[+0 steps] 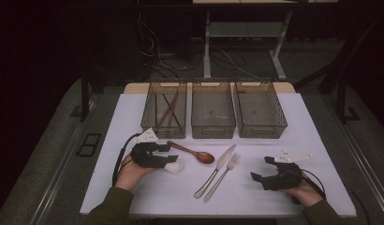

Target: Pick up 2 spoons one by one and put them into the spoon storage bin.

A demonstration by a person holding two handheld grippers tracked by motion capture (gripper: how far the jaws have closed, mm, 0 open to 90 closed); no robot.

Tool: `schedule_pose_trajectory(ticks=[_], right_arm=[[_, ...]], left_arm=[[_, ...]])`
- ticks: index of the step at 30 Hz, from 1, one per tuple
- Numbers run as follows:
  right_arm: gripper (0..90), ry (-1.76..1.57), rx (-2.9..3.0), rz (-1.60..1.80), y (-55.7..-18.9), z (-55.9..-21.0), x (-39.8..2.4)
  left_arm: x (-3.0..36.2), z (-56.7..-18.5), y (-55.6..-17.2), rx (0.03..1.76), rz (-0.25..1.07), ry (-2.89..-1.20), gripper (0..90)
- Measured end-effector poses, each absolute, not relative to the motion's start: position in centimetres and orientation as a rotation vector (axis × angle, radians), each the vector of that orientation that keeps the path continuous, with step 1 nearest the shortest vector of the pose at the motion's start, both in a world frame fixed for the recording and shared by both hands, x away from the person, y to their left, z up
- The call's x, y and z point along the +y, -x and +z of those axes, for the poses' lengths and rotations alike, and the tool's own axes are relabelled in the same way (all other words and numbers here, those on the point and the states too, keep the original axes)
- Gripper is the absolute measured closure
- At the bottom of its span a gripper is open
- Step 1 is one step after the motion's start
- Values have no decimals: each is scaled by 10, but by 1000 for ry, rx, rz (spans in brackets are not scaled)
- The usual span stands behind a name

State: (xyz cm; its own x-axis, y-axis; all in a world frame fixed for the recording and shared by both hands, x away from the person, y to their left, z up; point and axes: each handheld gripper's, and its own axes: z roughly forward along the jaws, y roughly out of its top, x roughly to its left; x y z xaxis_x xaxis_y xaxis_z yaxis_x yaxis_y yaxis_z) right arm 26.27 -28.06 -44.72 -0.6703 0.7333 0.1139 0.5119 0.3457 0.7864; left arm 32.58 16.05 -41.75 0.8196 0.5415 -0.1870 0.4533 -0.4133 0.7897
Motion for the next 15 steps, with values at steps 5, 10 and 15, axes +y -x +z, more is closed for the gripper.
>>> schedule_pose_trajectory(ticks=[5,10,15], right_arm=[[140,-1115,2349,1236,-263,-447,-282],[139,-1105,2351,1237,-263,-446,-283],[140,-1106,2349,1239,-263,-446,-284]], left_arm=[[153,-425,-326,728,110,-2104,419],[153,-433,-323,720,112,-2178,409],[152,-435,-322,720,119,-2205,392]])
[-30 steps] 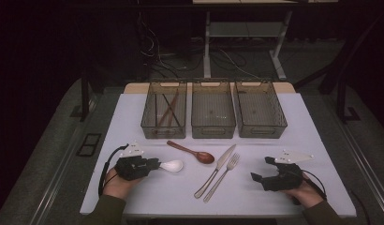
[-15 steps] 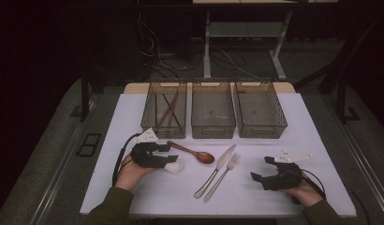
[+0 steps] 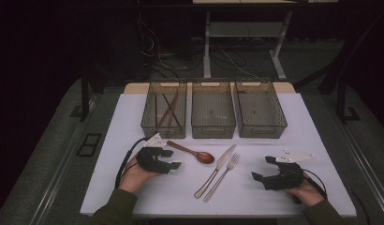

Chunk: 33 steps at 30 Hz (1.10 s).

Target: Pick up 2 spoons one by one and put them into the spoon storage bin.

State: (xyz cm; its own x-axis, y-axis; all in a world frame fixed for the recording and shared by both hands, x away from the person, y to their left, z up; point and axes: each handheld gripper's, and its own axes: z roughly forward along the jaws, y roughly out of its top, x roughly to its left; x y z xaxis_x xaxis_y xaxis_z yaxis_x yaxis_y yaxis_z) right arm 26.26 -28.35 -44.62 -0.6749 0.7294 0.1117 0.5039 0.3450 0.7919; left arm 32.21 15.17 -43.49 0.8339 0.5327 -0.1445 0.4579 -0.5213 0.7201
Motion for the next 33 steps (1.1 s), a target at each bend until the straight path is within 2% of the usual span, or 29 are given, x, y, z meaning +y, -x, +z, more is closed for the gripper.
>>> schedule_pose_trajectory(ticks=[15,33], right_arm=[[140,-1095,2355,1232,-262,-447,-284],[140,-1082,2357,1227,-262,-446,-285]], left_arm=[[147,-441,-322,667,112,-2285,396],[149,-439,-314,578,102,-2359,586]])
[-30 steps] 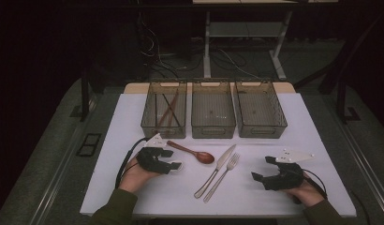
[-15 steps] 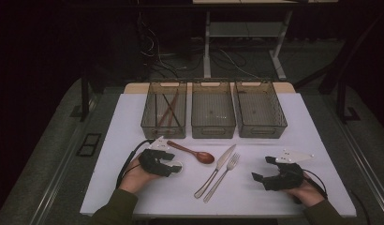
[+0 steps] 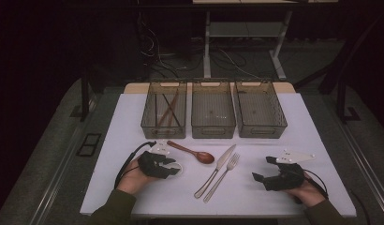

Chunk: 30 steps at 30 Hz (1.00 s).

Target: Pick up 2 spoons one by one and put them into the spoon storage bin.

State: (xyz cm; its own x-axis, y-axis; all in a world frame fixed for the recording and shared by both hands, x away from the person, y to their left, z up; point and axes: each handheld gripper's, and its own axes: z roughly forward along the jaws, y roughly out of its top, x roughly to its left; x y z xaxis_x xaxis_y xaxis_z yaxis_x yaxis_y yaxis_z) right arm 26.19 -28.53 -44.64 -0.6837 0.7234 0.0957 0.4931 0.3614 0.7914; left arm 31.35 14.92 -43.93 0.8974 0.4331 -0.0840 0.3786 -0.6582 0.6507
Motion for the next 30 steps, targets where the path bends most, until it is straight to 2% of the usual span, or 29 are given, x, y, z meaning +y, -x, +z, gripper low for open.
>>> schedule_pose_trajectory(ticks=[9,18,30], right_arm=[[140,-1078,2357,1225,-262,-446,-286],[140,-1075,2358,1223,-262,-446,-286],[140,-1069,2361,1224,-261,-446,-286]], left_arm=[[152,-438,-308,546,133,-2369,699],[155,-435,-306,518,109,-2346,815],[156,-433,-307,528,102,-2354,832]])
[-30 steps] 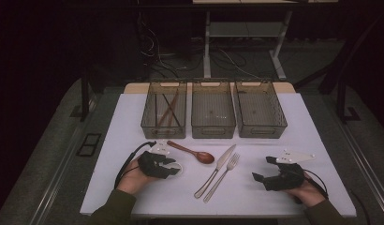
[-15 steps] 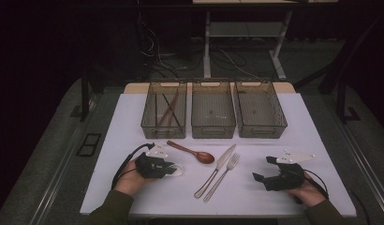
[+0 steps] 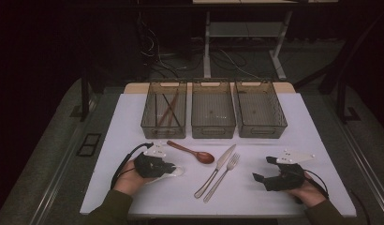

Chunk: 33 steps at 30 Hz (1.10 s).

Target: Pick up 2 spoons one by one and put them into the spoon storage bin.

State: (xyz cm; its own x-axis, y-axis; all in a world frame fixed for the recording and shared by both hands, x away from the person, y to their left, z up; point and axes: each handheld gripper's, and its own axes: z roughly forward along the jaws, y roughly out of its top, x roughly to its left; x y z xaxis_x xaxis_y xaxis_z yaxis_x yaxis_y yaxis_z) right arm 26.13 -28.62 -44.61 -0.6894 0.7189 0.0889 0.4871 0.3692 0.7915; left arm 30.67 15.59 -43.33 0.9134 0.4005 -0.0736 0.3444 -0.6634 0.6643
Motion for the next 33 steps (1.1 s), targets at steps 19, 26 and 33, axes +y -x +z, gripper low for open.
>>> schedule_pose_trajectory(ticks=[19,26,33], right_arm=[[140,-1063,2368,1223,-261,-446,-286],[140,-1062,2369,1223,-261,-446,-286],[140,-1061,2372,1221,-261,-446,-286]], left_arm=[[156,-423,-309,605,100,-2271,833],[152,-417,-312,633,100,-2242,833],[146,-409,-318,636,101,-2210,833]])
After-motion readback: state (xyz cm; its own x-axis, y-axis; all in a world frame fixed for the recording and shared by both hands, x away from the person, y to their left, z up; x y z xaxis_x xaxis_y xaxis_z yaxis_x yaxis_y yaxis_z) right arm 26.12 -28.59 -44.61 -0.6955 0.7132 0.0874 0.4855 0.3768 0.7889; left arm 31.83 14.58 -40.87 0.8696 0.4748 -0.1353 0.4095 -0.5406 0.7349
